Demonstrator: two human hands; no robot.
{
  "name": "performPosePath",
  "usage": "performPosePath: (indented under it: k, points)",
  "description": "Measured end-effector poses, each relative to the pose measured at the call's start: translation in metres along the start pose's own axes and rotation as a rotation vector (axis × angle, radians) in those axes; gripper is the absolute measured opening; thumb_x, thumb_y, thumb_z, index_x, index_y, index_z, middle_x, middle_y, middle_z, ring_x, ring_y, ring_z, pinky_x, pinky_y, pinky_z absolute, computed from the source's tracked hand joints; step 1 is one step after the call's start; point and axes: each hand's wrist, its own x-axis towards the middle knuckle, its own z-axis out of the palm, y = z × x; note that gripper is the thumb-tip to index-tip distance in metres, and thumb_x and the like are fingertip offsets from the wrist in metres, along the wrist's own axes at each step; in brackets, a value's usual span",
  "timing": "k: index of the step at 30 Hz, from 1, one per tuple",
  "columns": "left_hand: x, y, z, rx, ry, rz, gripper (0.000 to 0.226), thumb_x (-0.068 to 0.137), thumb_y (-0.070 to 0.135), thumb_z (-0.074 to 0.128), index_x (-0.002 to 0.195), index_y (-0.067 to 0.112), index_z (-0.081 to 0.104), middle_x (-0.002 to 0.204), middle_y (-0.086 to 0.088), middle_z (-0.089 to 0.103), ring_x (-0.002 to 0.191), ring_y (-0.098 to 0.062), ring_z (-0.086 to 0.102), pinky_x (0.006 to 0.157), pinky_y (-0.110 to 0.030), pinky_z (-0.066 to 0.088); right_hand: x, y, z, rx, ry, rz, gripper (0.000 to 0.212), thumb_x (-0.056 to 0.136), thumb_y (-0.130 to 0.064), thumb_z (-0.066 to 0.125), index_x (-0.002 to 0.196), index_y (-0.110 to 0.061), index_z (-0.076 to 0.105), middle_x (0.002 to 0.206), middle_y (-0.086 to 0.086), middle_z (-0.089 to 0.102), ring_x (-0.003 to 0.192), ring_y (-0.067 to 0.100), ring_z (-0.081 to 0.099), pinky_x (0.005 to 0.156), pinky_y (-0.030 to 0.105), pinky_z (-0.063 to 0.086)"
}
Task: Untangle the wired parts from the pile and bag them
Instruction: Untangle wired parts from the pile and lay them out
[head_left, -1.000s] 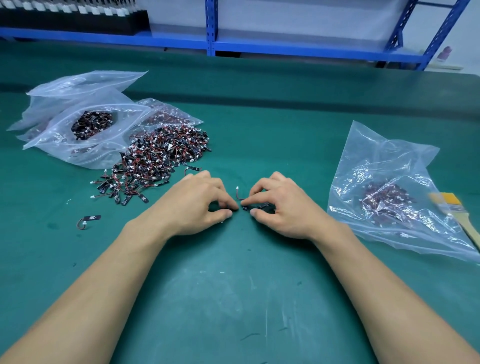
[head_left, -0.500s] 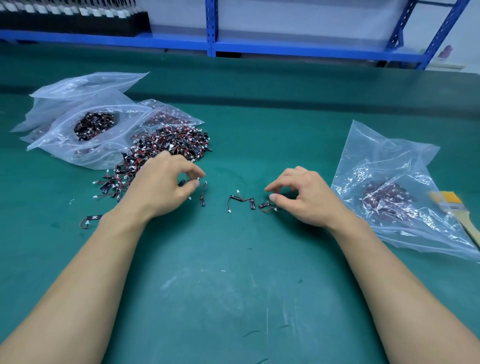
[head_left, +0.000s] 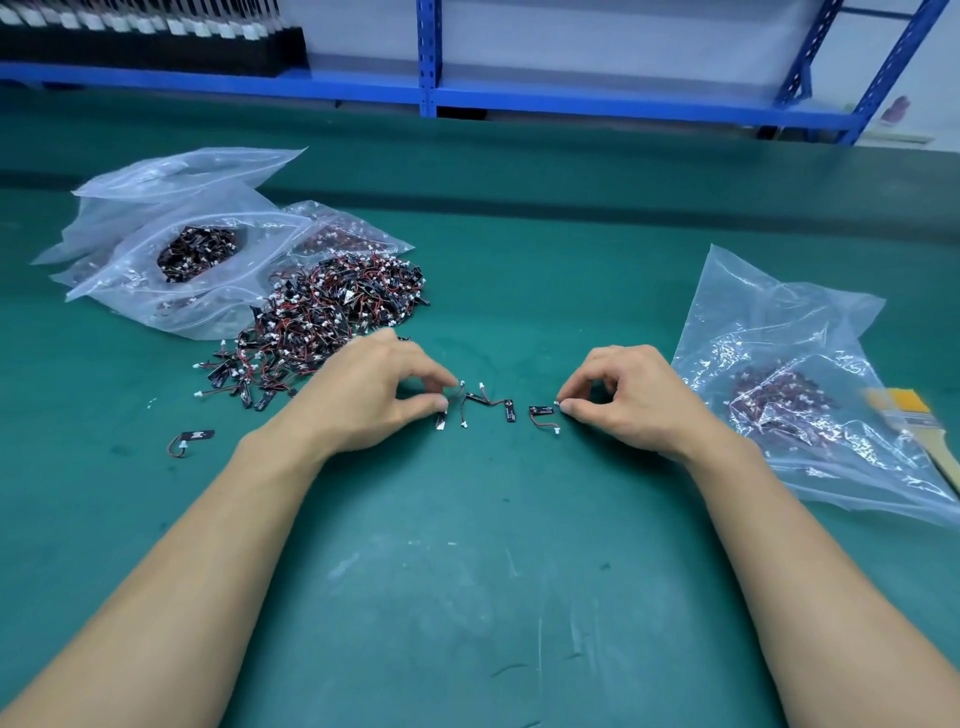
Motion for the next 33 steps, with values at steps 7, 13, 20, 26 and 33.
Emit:
performPosePath:
  k: [7, 13, 20, 26, 33]
  points:
    - [-0.002, -0.027, -0.012, 0.214, 0.204, -0.375, 0.034, 0.083, 0.026, 0.068, 0.117, 0.03, 0.069, 0.109, 0.008, 0.068, 0.107, -0.026, 0.053, 0.096, -0.043, 0.043, 0.003, 0.006, 0.002, -0.016, 0.123, 0.055, 0.01, 0.086, -0.021, 0.073, 0.079, -0.026, 0.077, 0.075, -0.014, 0.063, 0.069, -0.005, 0.051, 0.064, 0.02, 0.032]
    - [0.002, -0.027, -0.004, 0.259, 0.068, -0.369, 0.041, 0.085, 0.036, 0.067, 0.126, 0.037, 0.065, 0.114, 0.01, 0.062, 0.111, -0.024, 0.047, 0.095, -0.043, 0.036, 0.003, 0.007, 0.003, -0.011, 0.143, 0.054, 0.01, 0.087, -0.02, 0.073, 0.08, -0.026, 0.077, 0.075, -0.015, 0.061, 0.068, -0.003, 0.05, 0.063, 0.021, 0.032]
    - [0.009, -0.03, 0.003, 0.36, -0.013, -0.332, 0.057, 0.089, 0.029, 0.056, 0.145, 0.036, 0.047, 0.146, 0.012, 0.038, 0.122, -0.021, 0.03, 0.103, -0.044, 0.025, 0.003, 0.007, 0.005, -0.029, 0.14, 0.051, 0.009, 0.088, -0.022, 0.072, 0.081, -0.026, 0.077, 0.073, -0.016, 0.059, 0.069, -0.002, 0.051, 0.061, 0.015, 0.03]
    - [0.009, -0.034, 0.003, 0.301, 0.053, -0.286, 0.021, 0.097, 0.034, 0.061, 0.116, 0.042, 0.066, 0.116, 0.018, 0.058, 0.1, -0.012, 0.031, 0.08, -0.033, 0.016, 0.004, 0.007, 0.005, -0.036, 0.131, 0.054, 0.01, 0.088, -0.022, 0.072, 0.081, -0.026, 0.077, 0.073, -0.016, 0.06, 0.069, -0.002, 0.051, 0.061, 0.016, 0.031]
    - [0.008, -0.034, 0.003, 0.303, 0.097, -0.267, 0.004, 0.096, 0.034, 0.062, 0.096, 0.035, 0.066, 0.096, 0.013, 0.062, 0.093, -0.015, 0.036, 0.082, -0.039, 0.027, 0.004, 0.007, 0.006, -0.039, 0.126, 0.047, 0.01, 0.088, -0.022, 0.072, 0.08, -0.026, 0.077, 0.074, -0.016, 0.061, 0.07, -0.003, 0.051, 0.063, 0.019, 0.032]
